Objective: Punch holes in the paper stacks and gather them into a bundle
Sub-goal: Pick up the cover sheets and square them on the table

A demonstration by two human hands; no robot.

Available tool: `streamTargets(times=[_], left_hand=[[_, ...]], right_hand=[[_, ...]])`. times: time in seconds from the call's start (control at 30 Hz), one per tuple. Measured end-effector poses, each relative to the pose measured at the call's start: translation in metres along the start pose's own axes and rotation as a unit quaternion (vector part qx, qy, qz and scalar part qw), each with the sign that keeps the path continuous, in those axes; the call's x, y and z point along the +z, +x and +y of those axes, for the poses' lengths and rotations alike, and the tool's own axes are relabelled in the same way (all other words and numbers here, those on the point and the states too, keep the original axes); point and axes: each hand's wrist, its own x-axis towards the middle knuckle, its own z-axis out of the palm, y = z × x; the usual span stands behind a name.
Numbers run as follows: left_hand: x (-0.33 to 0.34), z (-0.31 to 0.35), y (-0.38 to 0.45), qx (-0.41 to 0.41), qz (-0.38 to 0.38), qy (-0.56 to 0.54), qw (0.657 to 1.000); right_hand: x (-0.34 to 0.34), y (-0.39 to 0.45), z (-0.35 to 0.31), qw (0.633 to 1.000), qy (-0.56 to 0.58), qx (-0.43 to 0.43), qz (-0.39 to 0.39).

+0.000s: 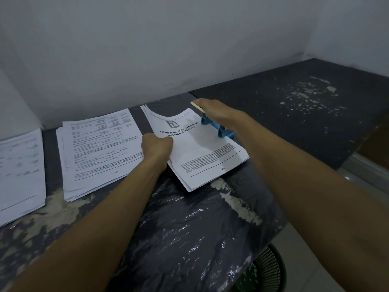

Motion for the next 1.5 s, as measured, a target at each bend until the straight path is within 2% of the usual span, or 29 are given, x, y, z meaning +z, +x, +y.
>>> streamTargets(times=[0.23, 0.37, 0.6, 1.5], left_hand=[[0.000, 0.002, -0.002, -0.007, -0.001, -0.015, 1.000], [0.000, 0.002, -0.003, -0.007, -0.001, -0.022, 1.000], [0.000, 0.003, -0.004, -0.003, 0.000, -0.017, 1.000], [0.003, -0.014, 0.003, 0.014, 0.008, -0.036, 0.999]], right_hand=[[0.001, -0.003, 0.000, 1.000, 0.009, 0.003, -0.005], [0.004, -0.005, 0.005, 0.997, -0.061, -0.038, -0.012], [0.020, -0.005, 0.008, 0.990, -0.114, -0.068, 0.039], [0.032, 0.004, 0.021, 0.960, -0.240, -0.116, 0.084]])
